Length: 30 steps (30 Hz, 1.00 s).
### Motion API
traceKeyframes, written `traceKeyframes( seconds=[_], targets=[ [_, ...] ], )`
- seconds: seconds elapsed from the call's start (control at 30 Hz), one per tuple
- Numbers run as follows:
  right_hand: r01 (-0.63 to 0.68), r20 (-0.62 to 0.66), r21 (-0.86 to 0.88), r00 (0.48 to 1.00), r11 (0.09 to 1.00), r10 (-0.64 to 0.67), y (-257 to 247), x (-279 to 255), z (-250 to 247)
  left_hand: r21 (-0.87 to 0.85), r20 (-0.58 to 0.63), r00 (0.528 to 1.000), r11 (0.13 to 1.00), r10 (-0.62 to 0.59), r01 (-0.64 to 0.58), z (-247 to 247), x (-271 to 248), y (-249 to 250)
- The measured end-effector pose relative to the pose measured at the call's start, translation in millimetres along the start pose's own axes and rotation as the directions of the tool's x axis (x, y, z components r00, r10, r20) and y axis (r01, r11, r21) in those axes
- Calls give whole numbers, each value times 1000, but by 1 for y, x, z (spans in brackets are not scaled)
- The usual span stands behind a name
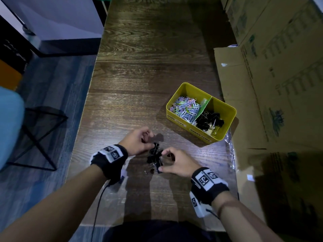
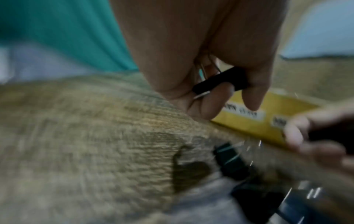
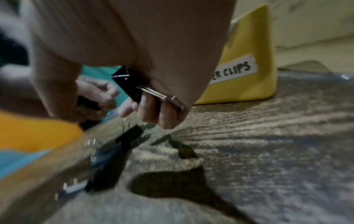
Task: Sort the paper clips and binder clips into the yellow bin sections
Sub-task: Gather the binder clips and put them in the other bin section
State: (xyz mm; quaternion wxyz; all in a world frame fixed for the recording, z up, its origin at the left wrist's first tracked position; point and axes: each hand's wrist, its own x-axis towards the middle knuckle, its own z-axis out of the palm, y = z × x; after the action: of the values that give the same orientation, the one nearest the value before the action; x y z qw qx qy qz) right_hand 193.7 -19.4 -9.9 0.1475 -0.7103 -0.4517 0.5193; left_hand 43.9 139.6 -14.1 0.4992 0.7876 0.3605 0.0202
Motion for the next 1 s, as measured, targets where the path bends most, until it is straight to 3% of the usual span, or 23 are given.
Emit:
traceKeyframes(
  seconds=[0.07, 0.13, 0.27, 0.47, 0.6, 0.7, 0.77, 0.83, 0.93, 1.0],
  targets=[
    [-21, -24, -203, 1000, 979, 16, -1, 6, 12, 370, 215, 975, 919, 60, -138, 5, 4, -6],
    [-12, -30, -264, 1000, 964, 5, 0, 11, 22, 520, 311, 950, 834, 20, -187, 10, 6, -7],
    [42, -74, -319, 995, 947, -69, 0, 13, 33, 567, 303, 951, 792, 54, -226, 15, 10, -13],
    [69, -92, -278, 991, 958, -98, 8, 14, 38, 547, 189, 982, 827, 25, -127, 14, 15, -25],
    [106, -55, -288, 990, 952, -127, 4, 14, 38, 293, 2, 999, 956, -33, 31, 10, 15, -32],
    [60, -44, -294, 996, 954, -76, -1, 18, 41, -65, -91, 963, 967, -253, 248, 4, 13, -34],
    [28, -59, -327, 997, 944, -50, -3, 21, 45, -335, -89, 920, 881, -382, 334, -1, 9, -29],
    [22, -86, -358, 995, 934, -56, -5, 22, 48, -626, -44, 891, 708, -452, 328, -8, 1, -18],
    [42, -126, -295, 989, 954, -82, -4, 21, 48, -874, 49, 904, 420, -424, 244, -20, -13, -6],
    [71, -155, -243, 982, 967, -111, -3, 19, 44, -931, 63, 921, 309, -384, 192, -25, -22, -2]
  ],
)
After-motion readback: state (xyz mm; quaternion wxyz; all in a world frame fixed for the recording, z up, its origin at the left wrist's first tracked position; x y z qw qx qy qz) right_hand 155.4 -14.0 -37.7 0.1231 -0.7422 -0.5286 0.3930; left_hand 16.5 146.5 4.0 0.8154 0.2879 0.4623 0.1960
